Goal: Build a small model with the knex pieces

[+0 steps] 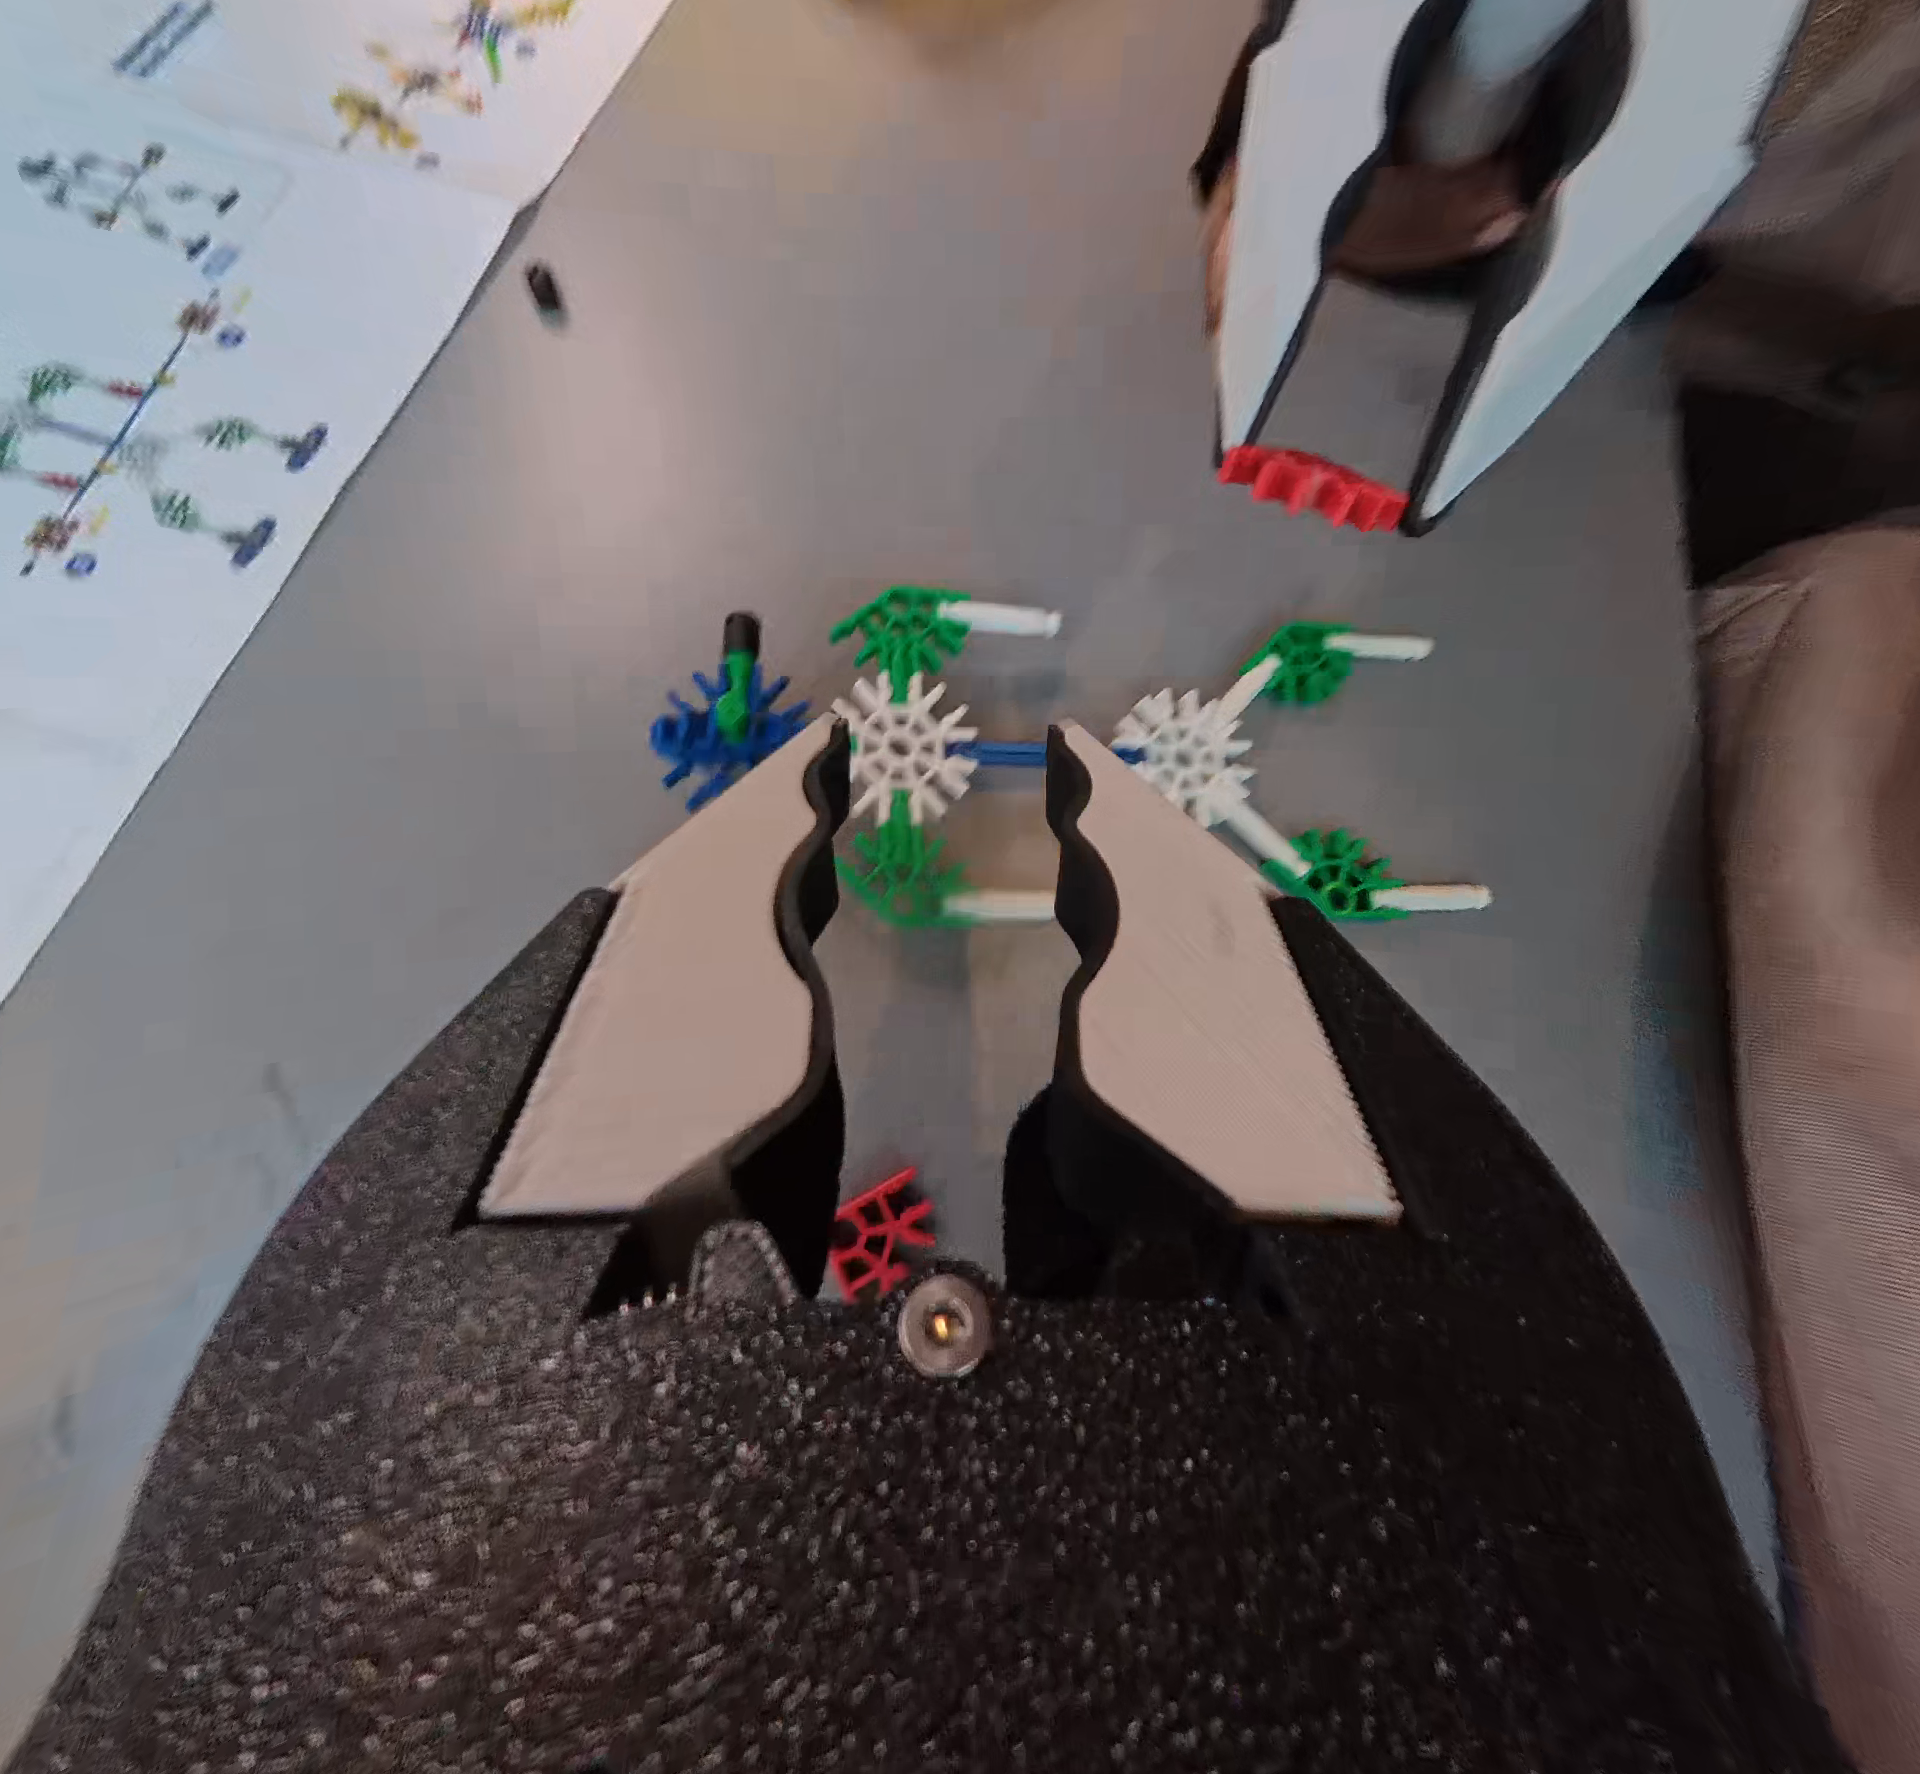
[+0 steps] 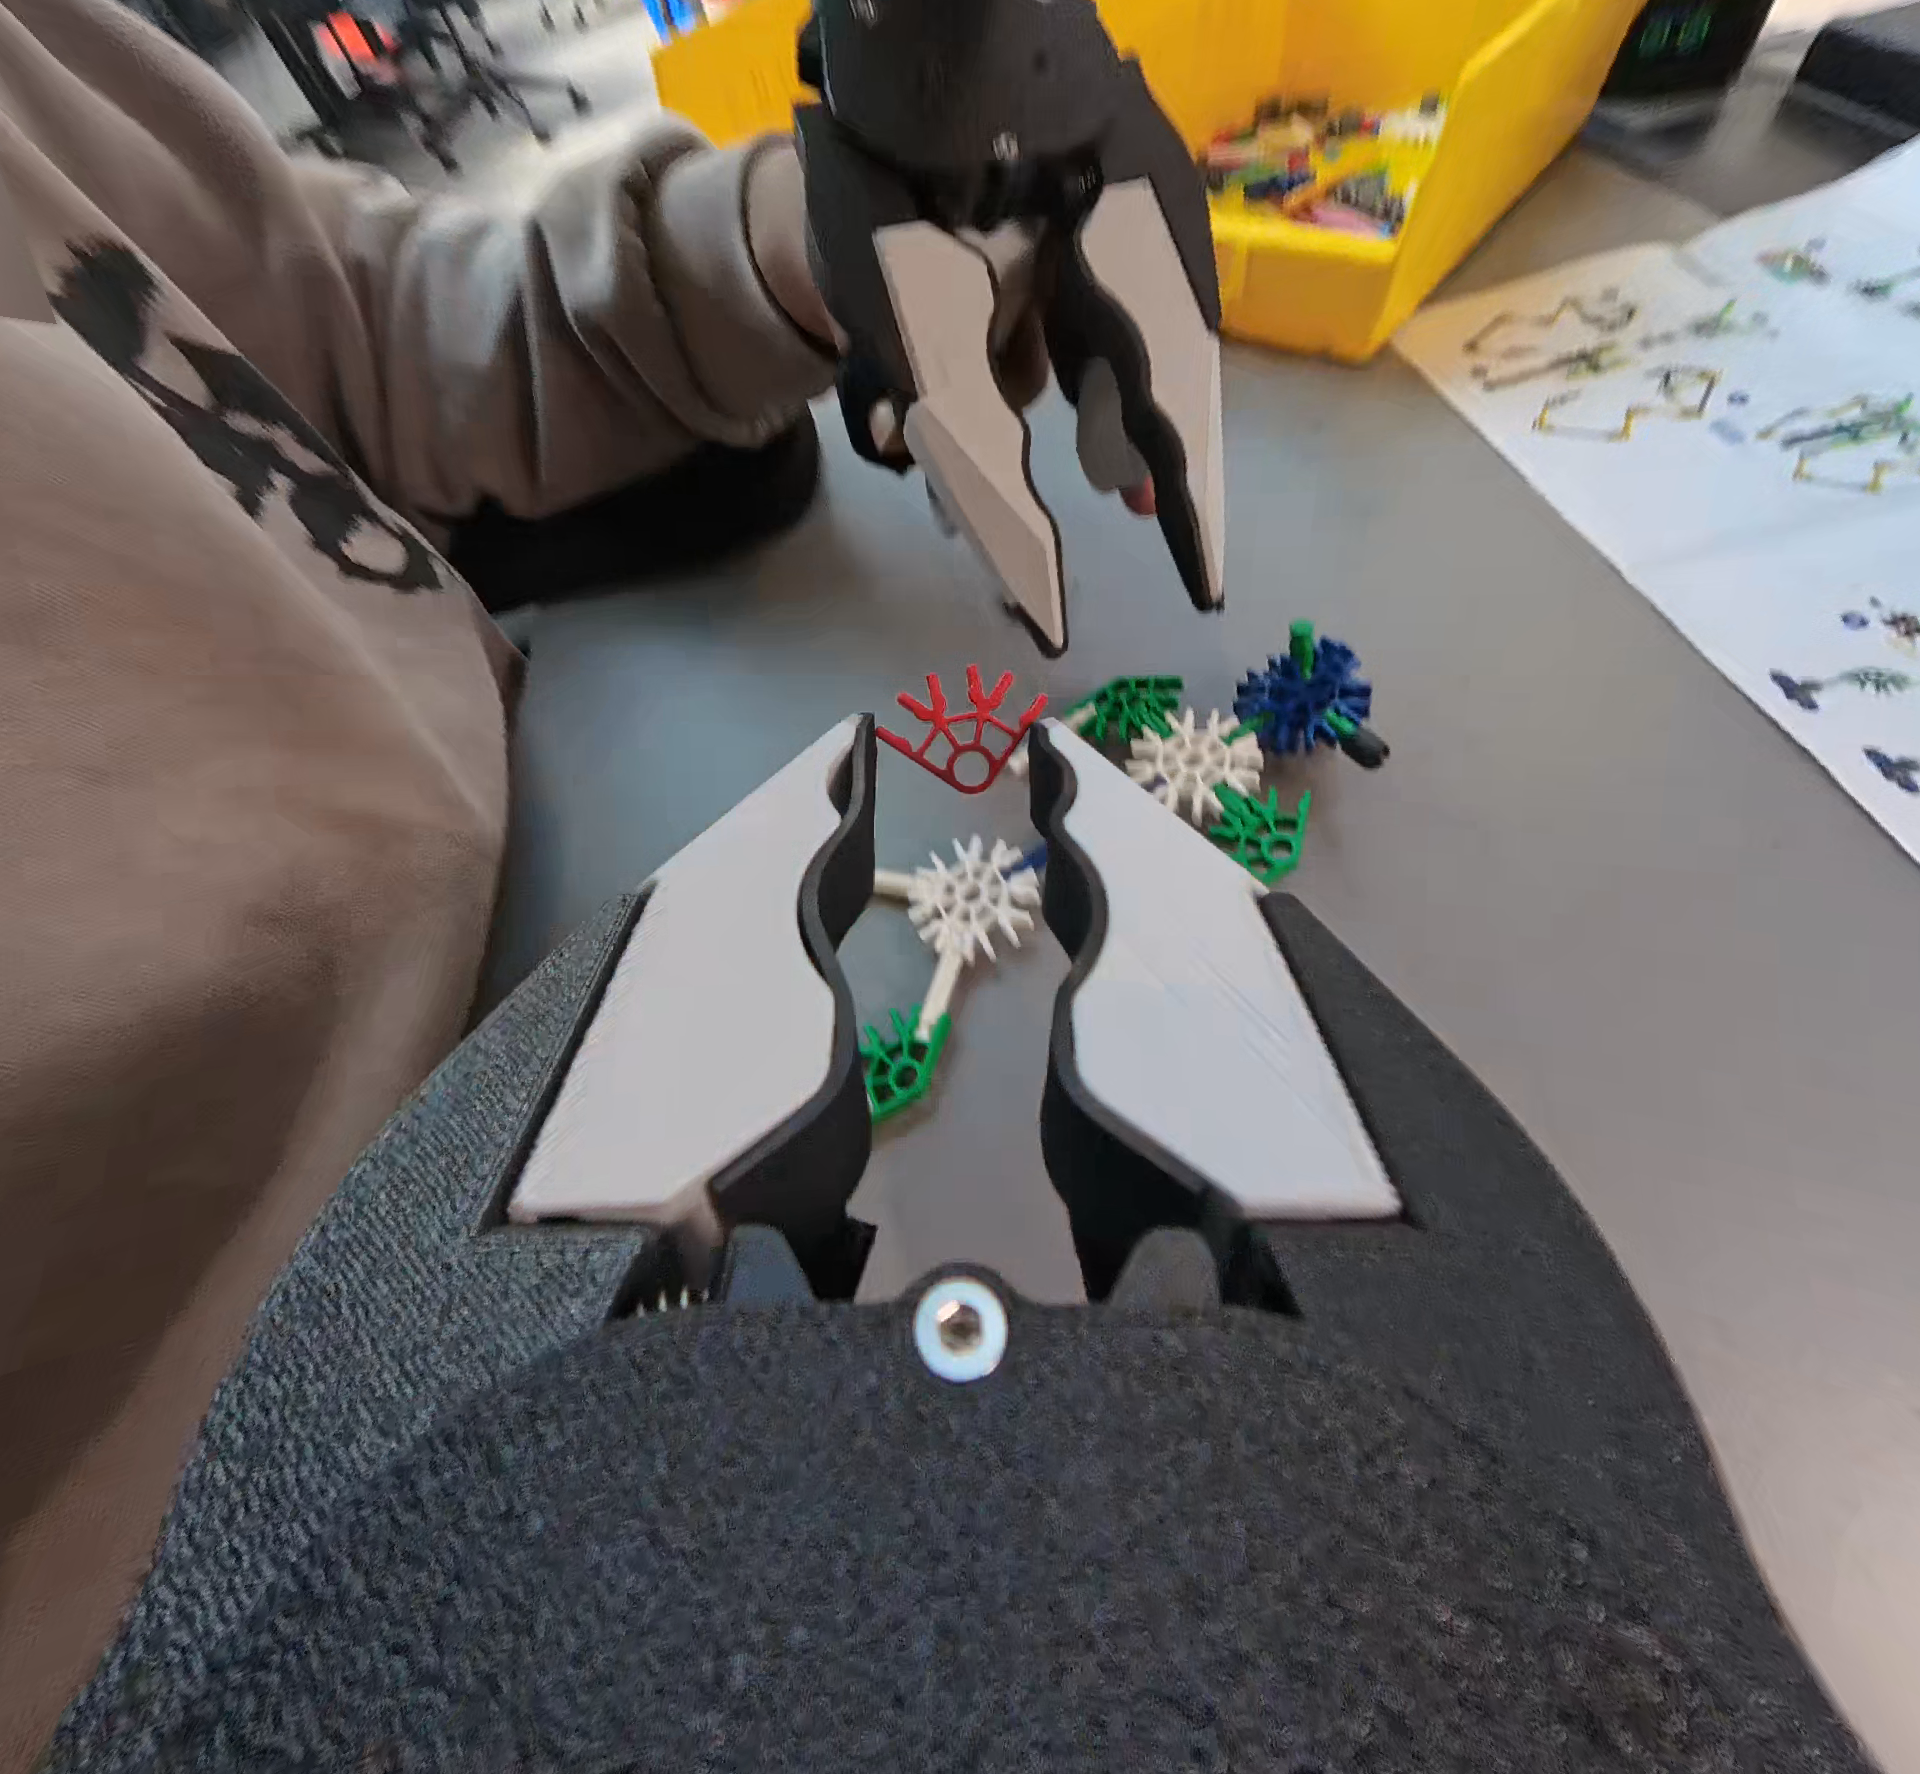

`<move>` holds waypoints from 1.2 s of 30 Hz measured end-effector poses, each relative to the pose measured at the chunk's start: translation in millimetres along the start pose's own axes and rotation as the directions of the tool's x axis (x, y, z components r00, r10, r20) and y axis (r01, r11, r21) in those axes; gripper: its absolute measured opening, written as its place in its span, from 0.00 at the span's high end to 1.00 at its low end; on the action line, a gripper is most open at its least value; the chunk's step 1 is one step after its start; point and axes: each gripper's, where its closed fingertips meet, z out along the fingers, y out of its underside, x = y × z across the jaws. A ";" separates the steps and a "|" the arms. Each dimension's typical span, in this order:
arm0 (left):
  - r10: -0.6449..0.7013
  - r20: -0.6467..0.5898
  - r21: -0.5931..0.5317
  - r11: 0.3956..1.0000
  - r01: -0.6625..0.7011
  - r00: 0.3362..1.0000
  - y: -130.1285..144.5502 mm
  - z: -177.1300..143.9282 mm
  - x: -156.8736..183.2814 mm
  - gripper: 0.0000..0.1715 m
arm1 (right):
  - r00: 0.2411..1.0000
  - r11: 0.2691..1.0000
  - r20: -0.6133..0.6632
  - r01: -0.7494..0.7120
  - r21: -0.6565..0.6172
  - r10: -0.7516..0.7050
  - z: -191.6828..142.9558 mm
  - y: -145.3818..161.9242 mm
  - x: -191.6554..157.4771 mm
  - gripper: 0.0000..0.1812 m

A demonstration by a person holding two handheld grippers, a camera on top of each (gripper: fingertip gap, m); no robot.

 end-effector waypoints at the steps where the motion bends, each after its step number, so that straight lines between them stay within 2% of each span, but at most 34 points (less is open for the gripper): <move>1: -0.009 -0.092 0.080 0.997 0.016 0.996 -12.9 -3.0 13.9 0.79 | 0.999 0.997 0.031 -0.009 0.082 0.007 -1.4 -12.6 -6.3 0.85; 3: -0.044 -0.321 0.217 0.969 0.119 0.946 -37.1 -12.6 44.3 0.79 | 0.996 0.972 0.087 -0.025 0.233 0.005 -5.1 -36.2 -18.0 0.85; 4: -0.067 -0.449 0.260 0.944 0.202 0.891 -48.2 -19.8 58.8 0.79 | 0.994 0.955 0.107 -0.027 0.296 -0.005 -7.1 -46.3 -22.9 0.85; 6: -0.095 -0.678 0.284 0.881 0.379 0.729 -67.1 -38.0 80.4 0.79 | 0.992 0.920 0.117 -0.001 0.392 -0.049 -10.9 -62.7 -30.6 0.85; 7: -0.096 -0.754 0.283 0.845 0.454 0.650 -75.0 -47.2 85.4 0.79 | 0.990 0.908 0.123 0.014 0.419 -0.072 -11.9 -68.3 -34.7 0.85; 9: -0.108 -0.818 0.278 0.786 0.552 0.565 -85.2 -54.9 85.1 0.80 | 0.986 0.896 0.127 0.045 0.442 -0.112 -10.9 -74.9 -41.1 0.85; 12: -0.110 -0.844 0.262 0.769 0.583 0.525 -87.7 -55.8 88.6 0.81 | 0.984 0.881 0.092 0.093 0.465 -0.152 -8.1 -81.2 -43.0 0.85; 14: -0.091 -0.864 0.261 0.761 0.594 0.496 -90.6 -61.7 92.2 0.86 | 0.983 0.875 0.078 0.109 0.471 -0.164 -7.1 -82.2 -41.6 0.85; 16: -0.119 -0.852 0.256 0.756 0.603 0.511 -90.6 -58.6 88.7 0.86 | 0.986 0.882 0.060 0.110 0.459 -0.154 -6.5 -79.9 -35.9 0.85; 19: -0.220 -0.795 0.238 0.744 0.625 0.565 -84.6 -43.2 71.9 0.88 | 0.989 0.916 -0.046 0.148 0.373 -0.141 -1.9 -66.5 -15.3 0.85; 22: -0.330 -0.720 0.236 0.711 0.662 0.611 -75.2 -27.9 48.7 0.98 | 0.978 0.961 -0.186 0.136 0.239 -0.092 1.9 -45.8 14.6 0.88; 23: -0.359 -0.699 0.234 0.702 0.673 0.618 -72.2 -24.1 42.6 0.98 | 0.974 0.966 -0.210 0.127 0.224 -0.079 1.2 -41.5 19.8 0.88; 28: -0.399 -0.608 0.271 0.708 0.652 0.686 -65.9 -11.7 32.6 0.98 | 0.972 0.978 -0.235 0.060 0.202 -0.011 0.1 -28.2 27.6 0.88; 34: -0.402 -0.604 0.334 0.656 0.677 0.688 -71.0 -8.8 29.4 0.98 | 0.963 0.968 -0.243 -0.058 0.245 0.120 2.8 -26.9 31.3 0.90; 36: -0.384 -0.585 0.392 0.637 0.664 0.714 -73.8 -9.9 26.3 0.98 | 0.952 0.961 -0.254 -0.104 0.255 0.171 4.5 -26.9 33.5 0.91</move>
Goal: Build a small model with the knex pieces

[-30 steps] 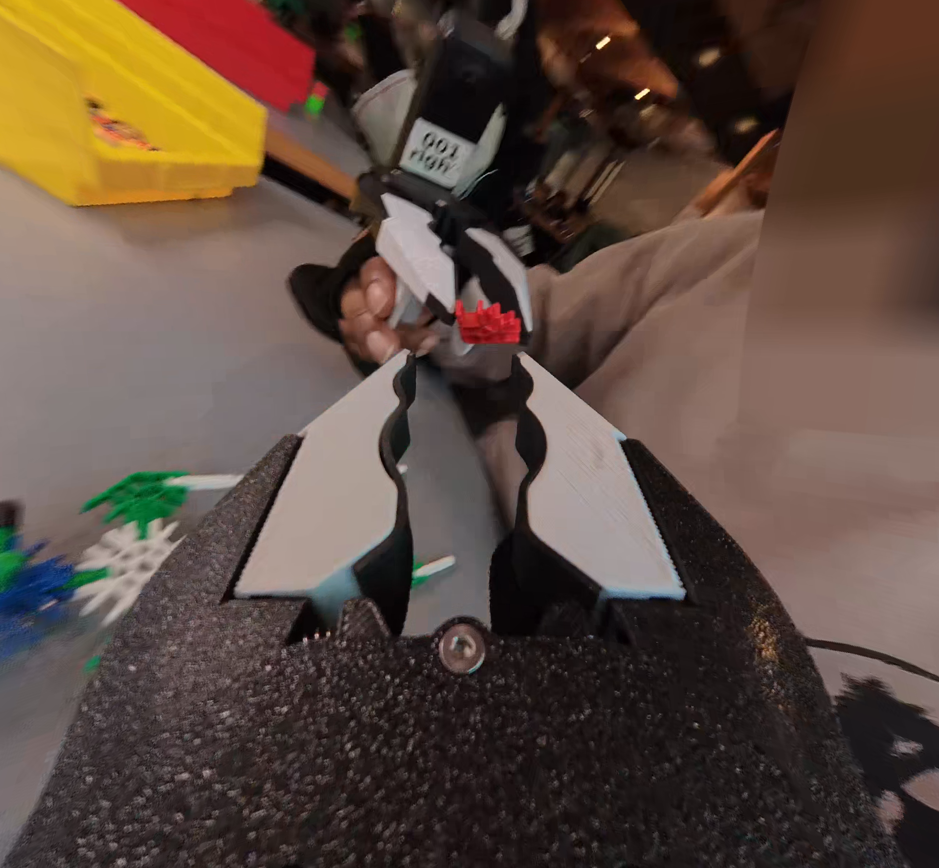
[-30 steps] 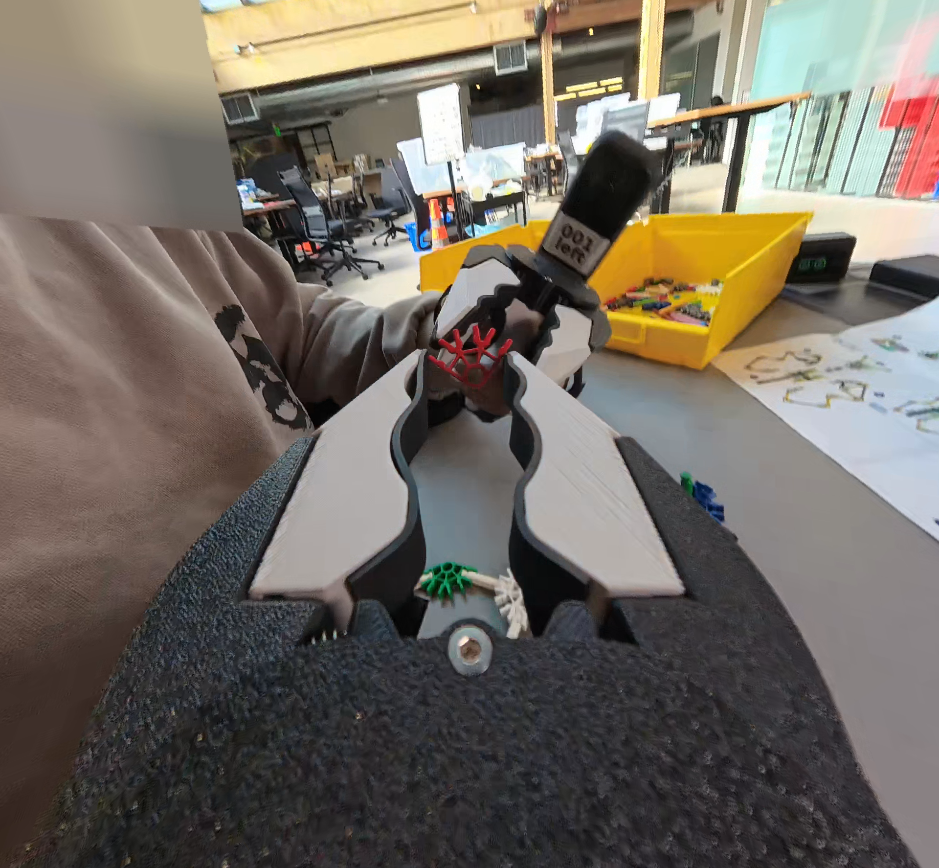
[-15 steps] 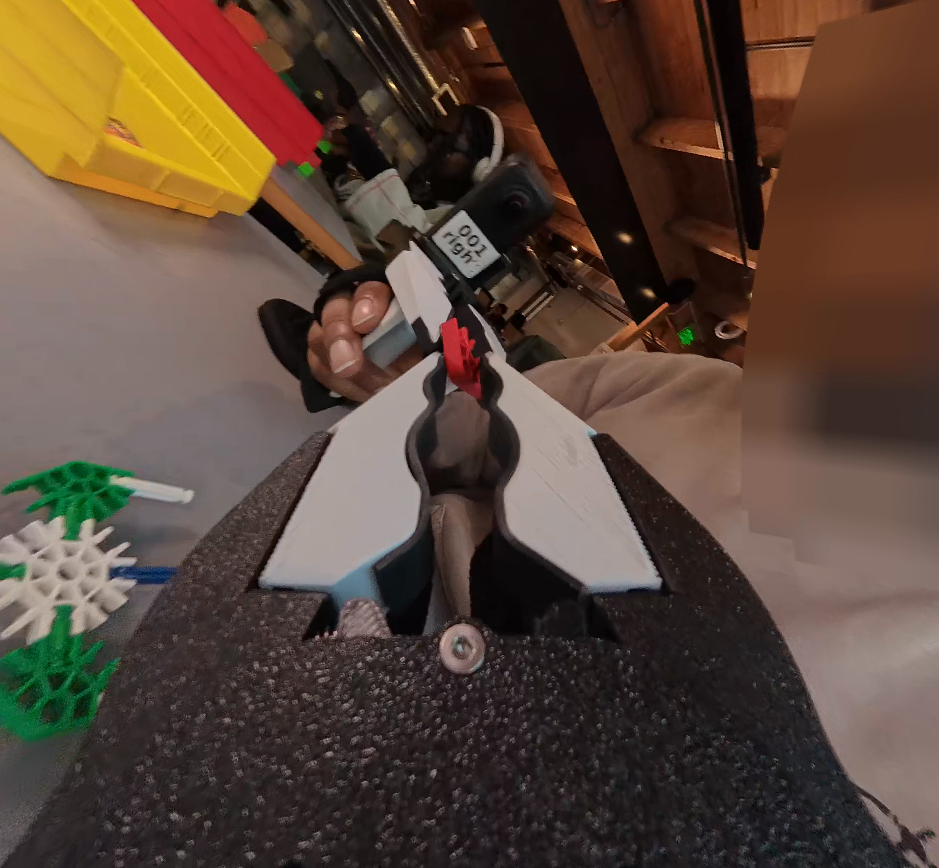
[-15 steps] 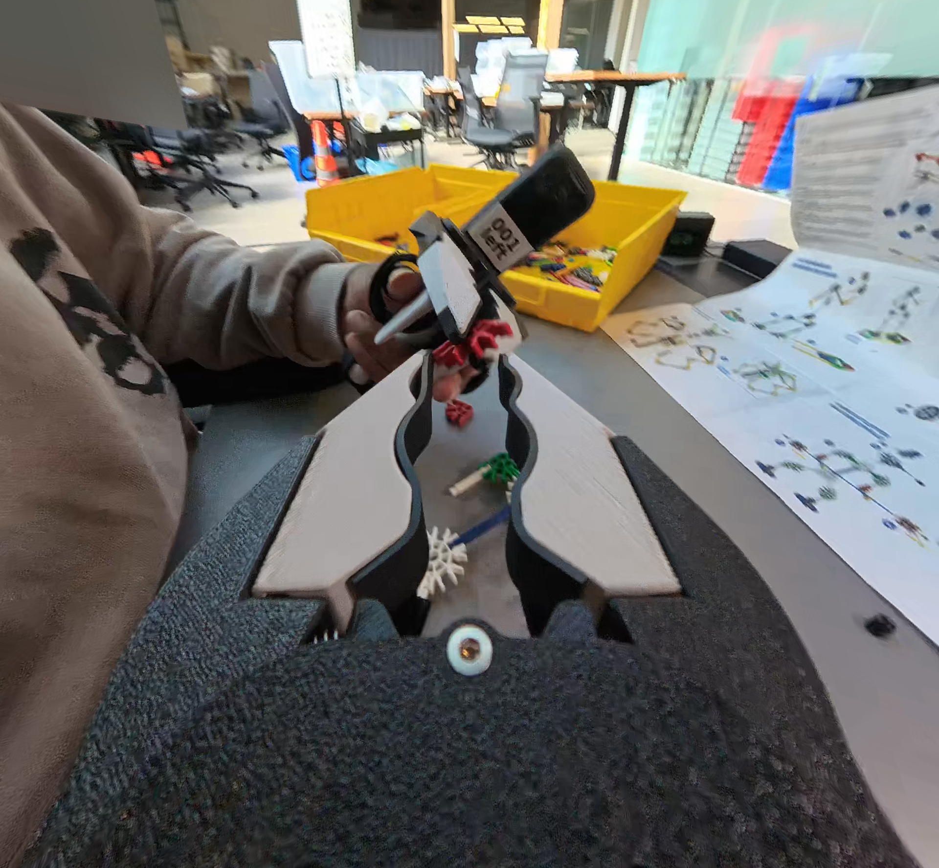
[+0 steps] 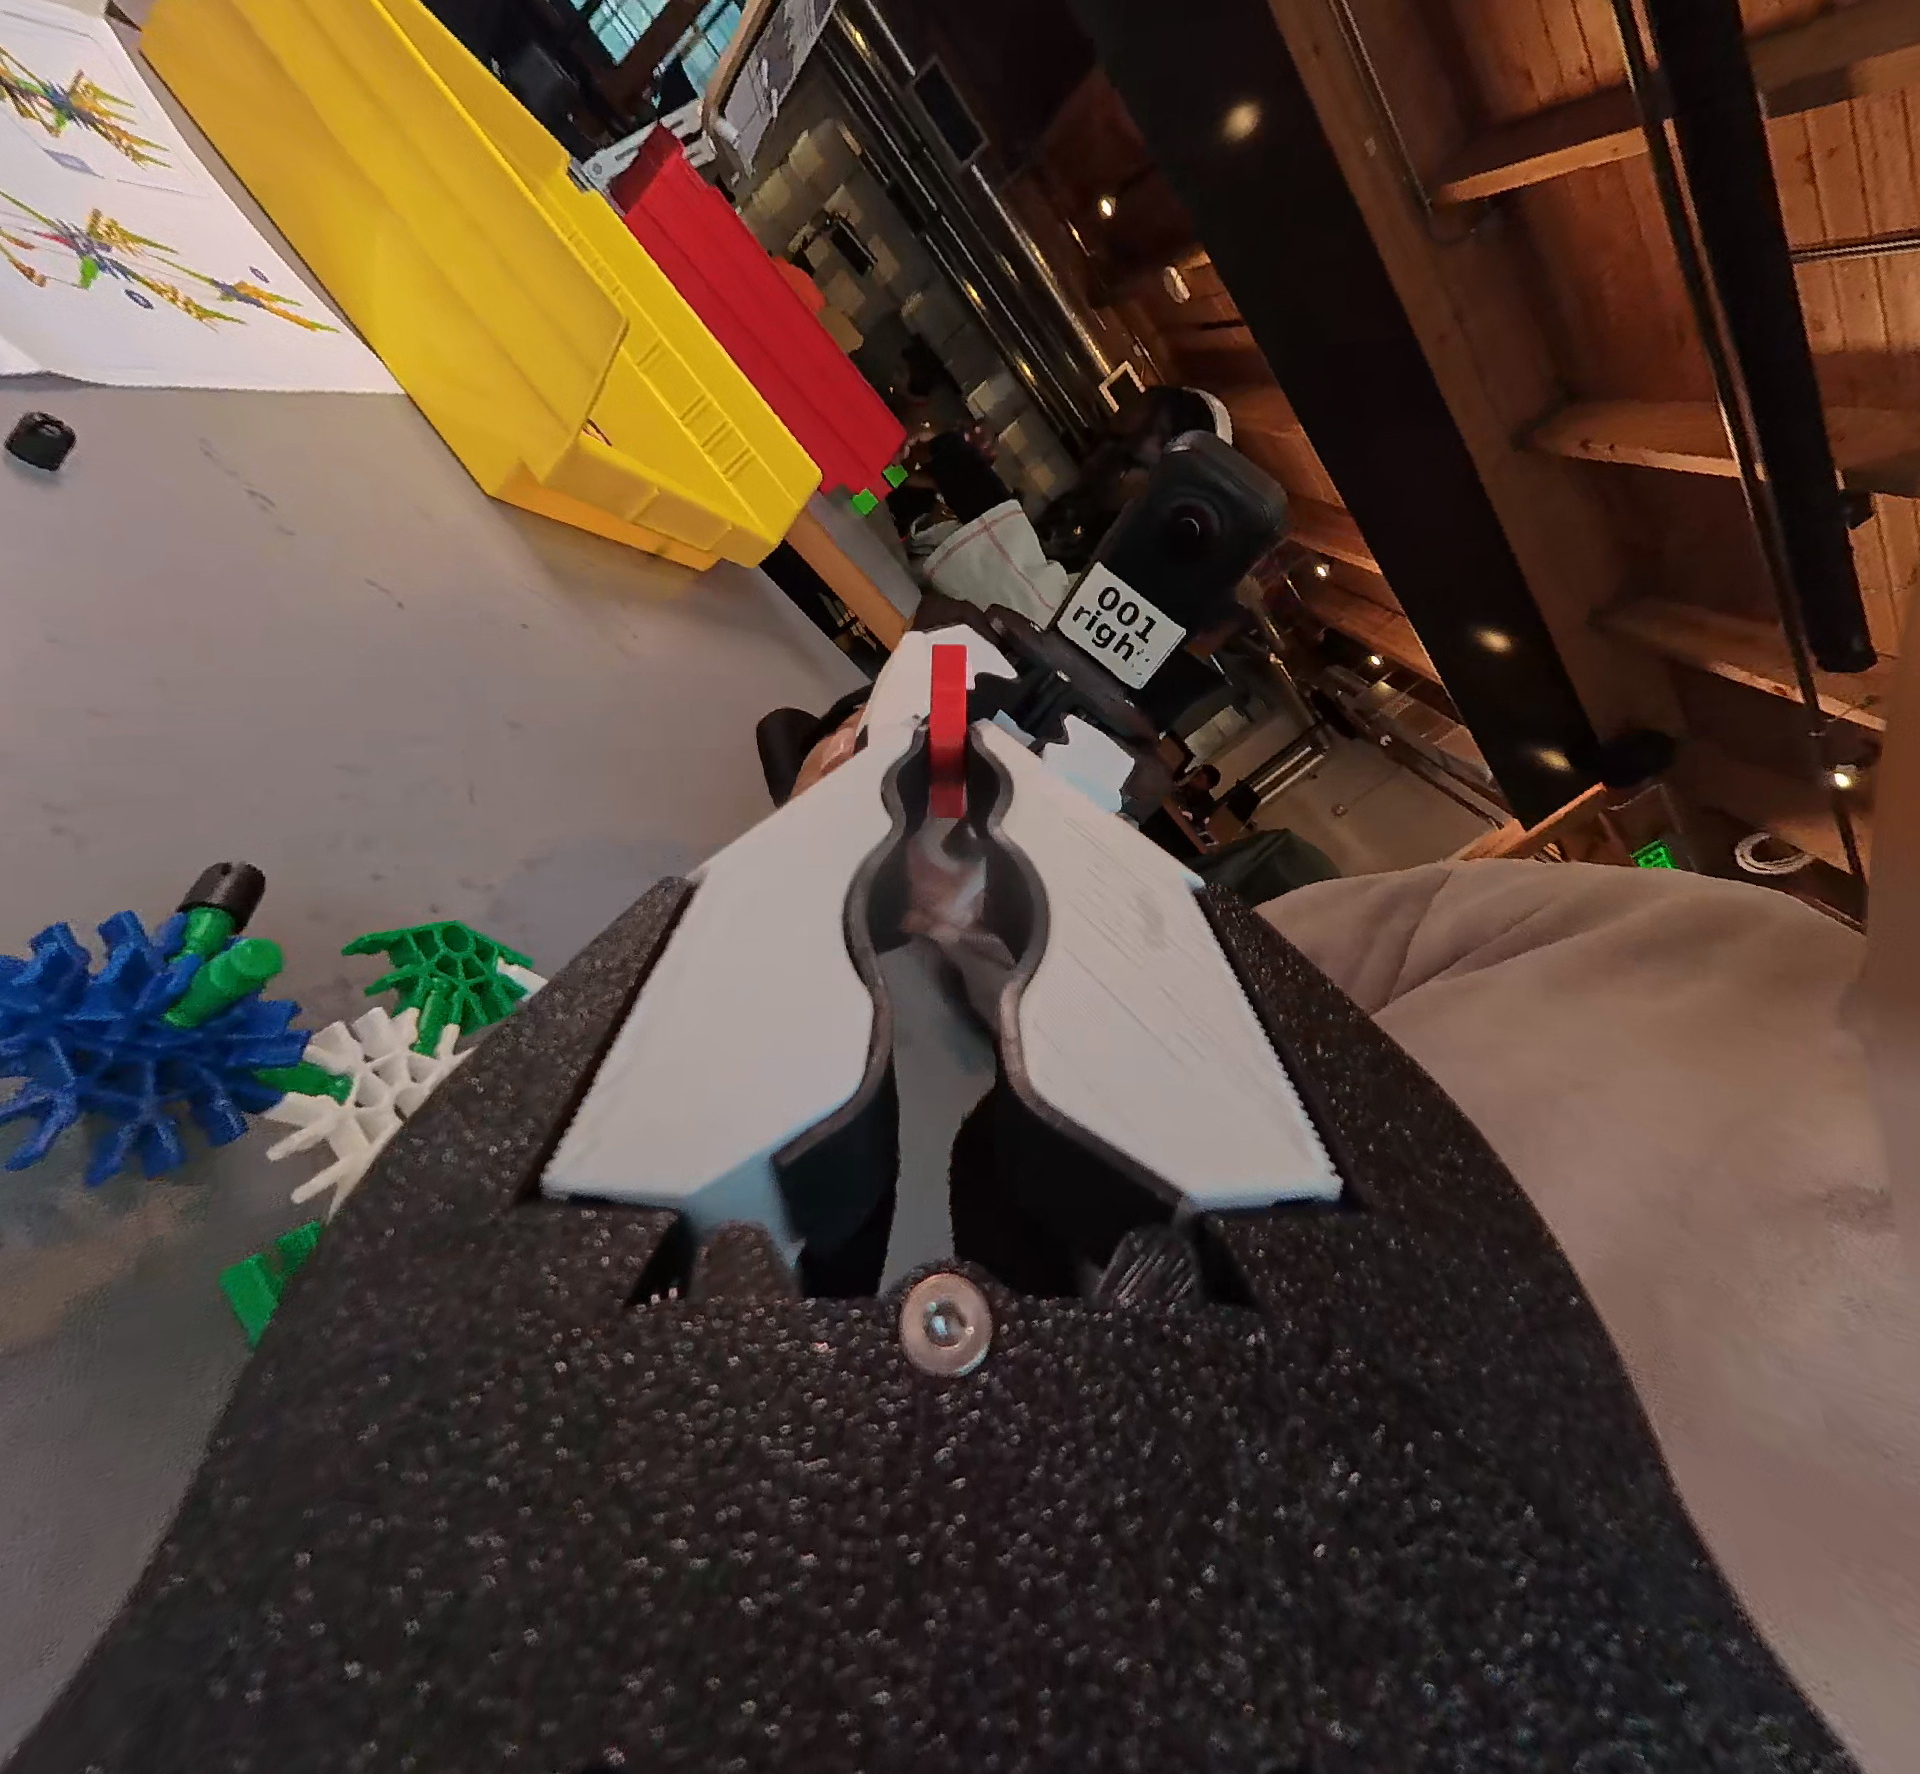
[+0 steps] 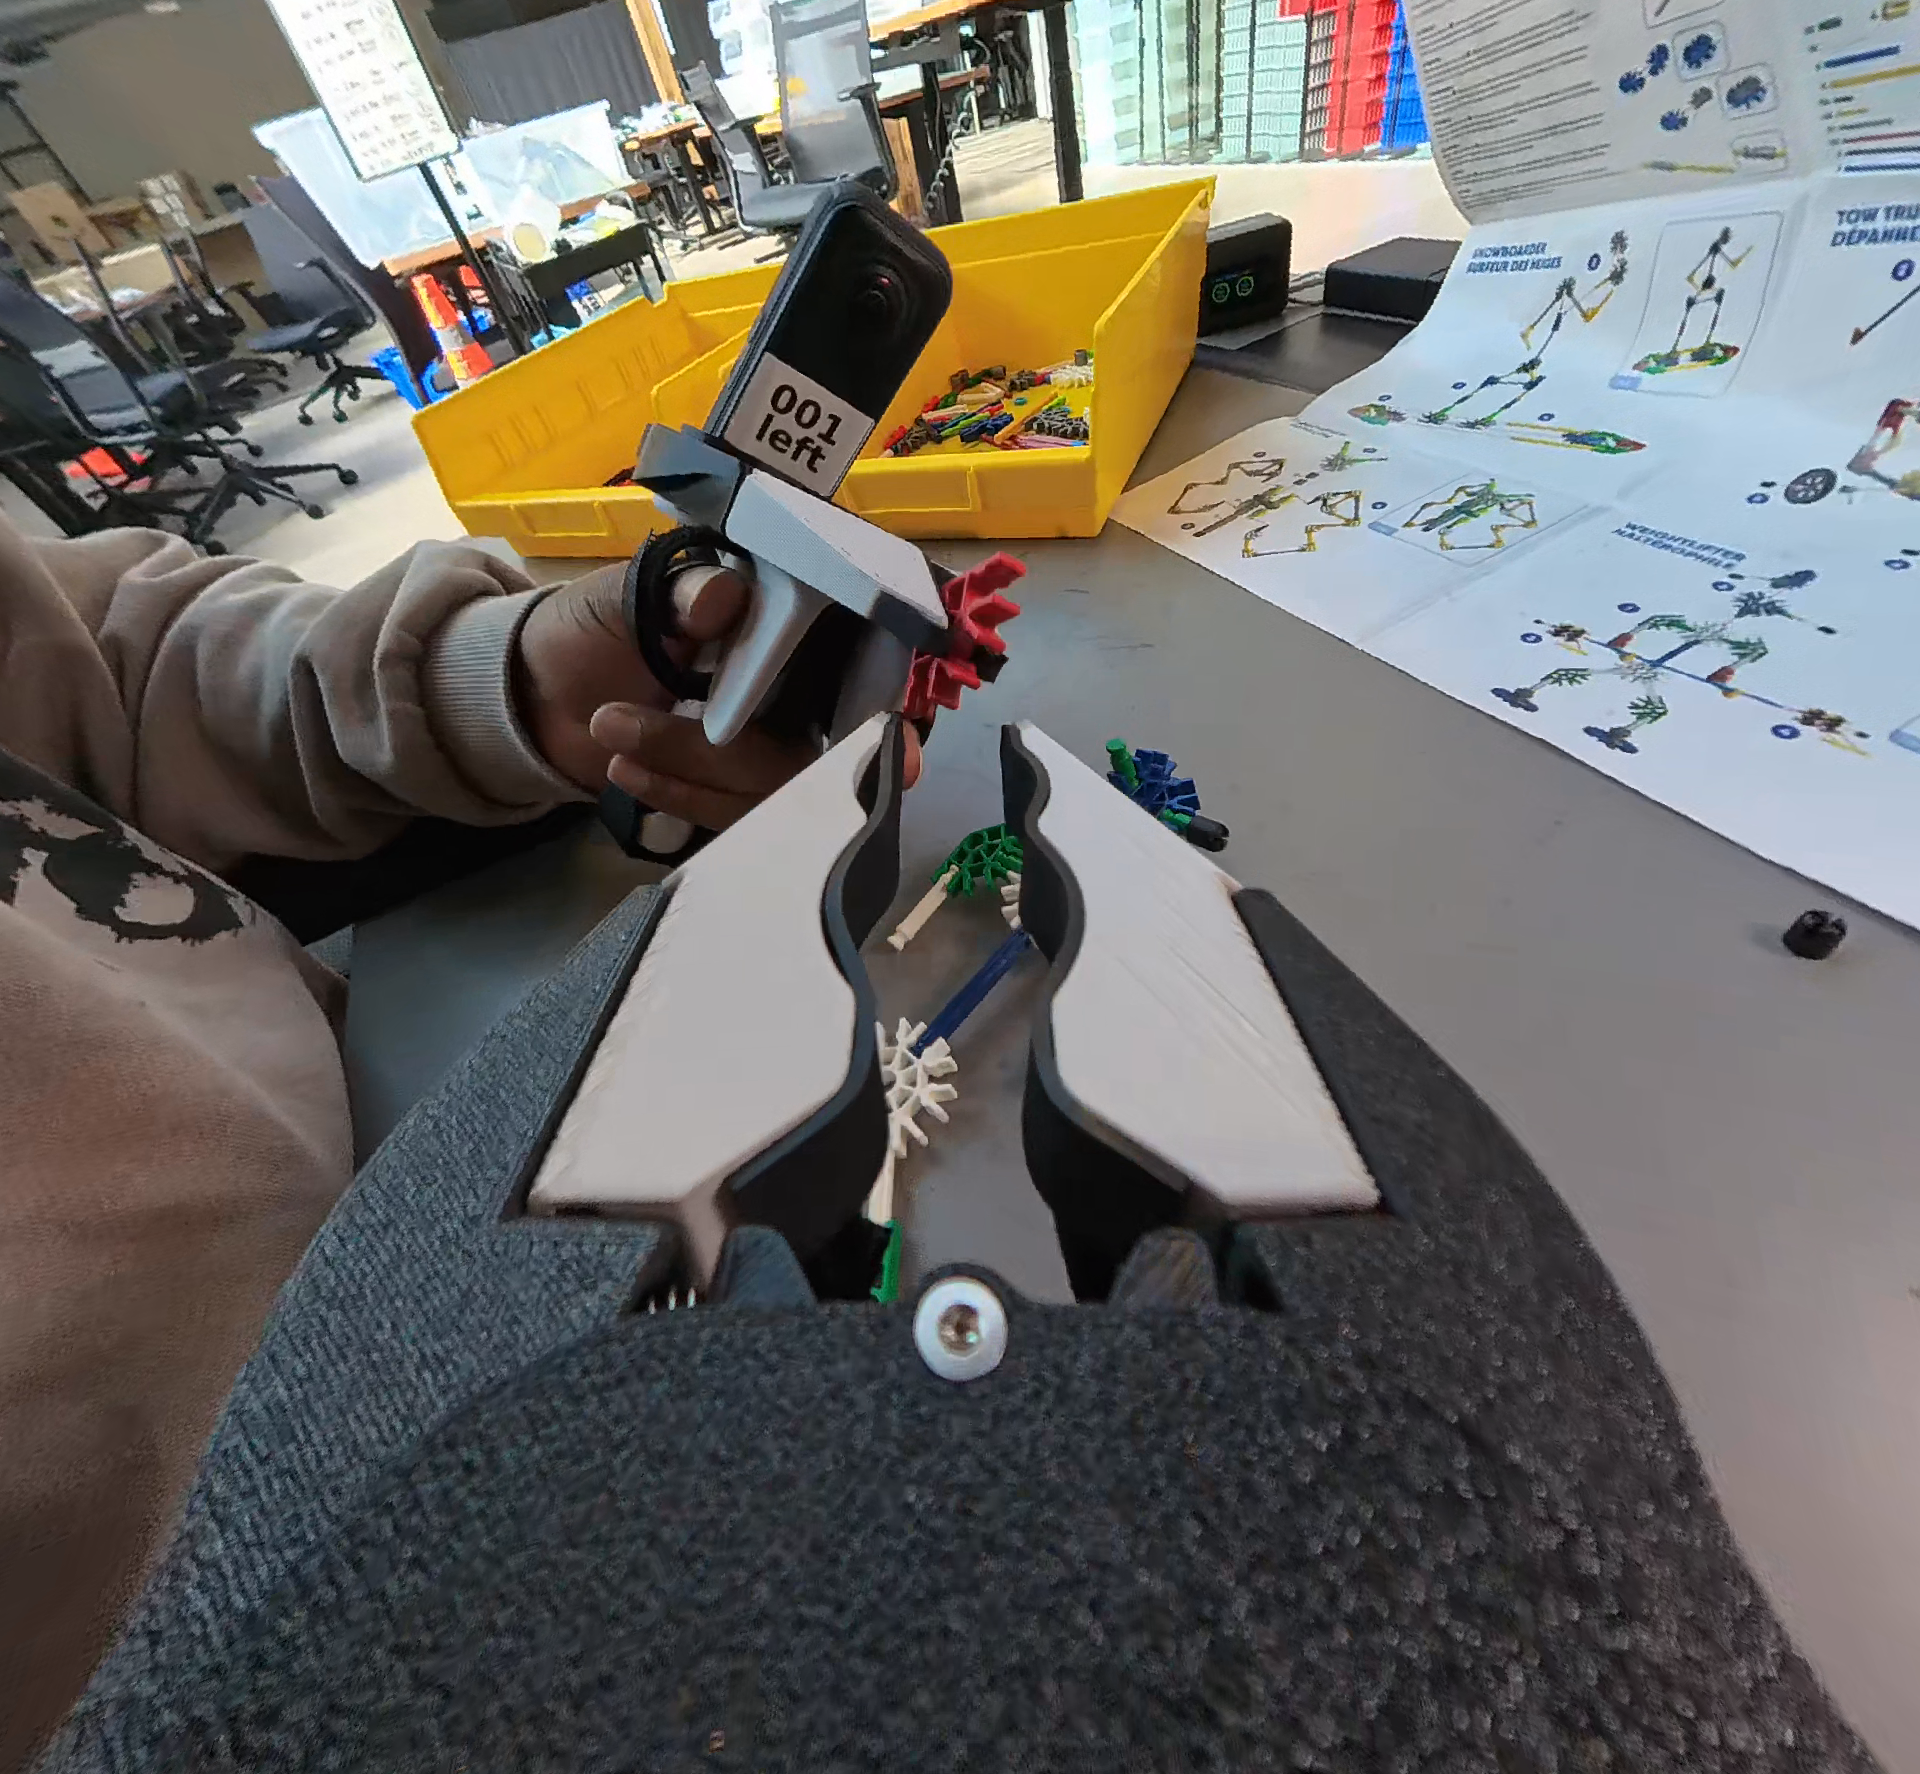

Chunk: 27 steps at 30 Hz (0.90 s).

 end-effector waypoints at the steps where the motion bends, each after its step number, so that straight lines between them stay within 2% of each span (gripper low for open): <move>1: 0.022 -0.005 0.023 0.999 -0.022 1.000 -2.3 0.0 1.8 0.98 | 0.999 0.999 0.008 -0.033 0.003 0.033 1.3 -0.1 -1.8 0.91; 6: 0.130 -0.026 0.052 0.990 -0.128 0.991 -3.8 2.1 13.8 0.98 | 0.972 0.972 0.126 -0.210 0.105 0.197 3.9 -15.8 -15.5 0.93; 8: 0.156 -0.035 0.060 0.986 -0.154 0.987 -3.2 3.0 17.8 0.97 | 0.967 0.964 0.142 -0.231 0.134 0.212 3.8 -20.7 -15.3 0.97; 10: 0.170 -0.030 0.058 0.984 -0.168 0.985 -3.8 2.4 18.3 0.98 | 0.968 0.965 0.150 -0.223 0.137 0.202 4.3 -21.0 -15.5 0.97; 19: 0.257 0.017 -0.091 0.963 -0.255 0.966 4.3 -3.0 10.0 0.96 | 0.944 0.964 0.200 -0.265 -0.021 0.264 -0.4 -1.8 -15.1 0.98; 23: 0.264 0.036 -0.192 0.948 -0.253 0.964 17.8 -1.4 2.2 0.96 | 0.929 0.953 0.214 -0.281 -0.115 0.300 -3.7 11.3 -15.4 0.98; 27: 0.213 0.096 -0.218 0.958 -0.188 0.972 23.2 0.1 -8.1 0.97 | 0.926 0.942 0.200 -0.290 -0.170 0.321 -4.1 20.7 -9.6 0.97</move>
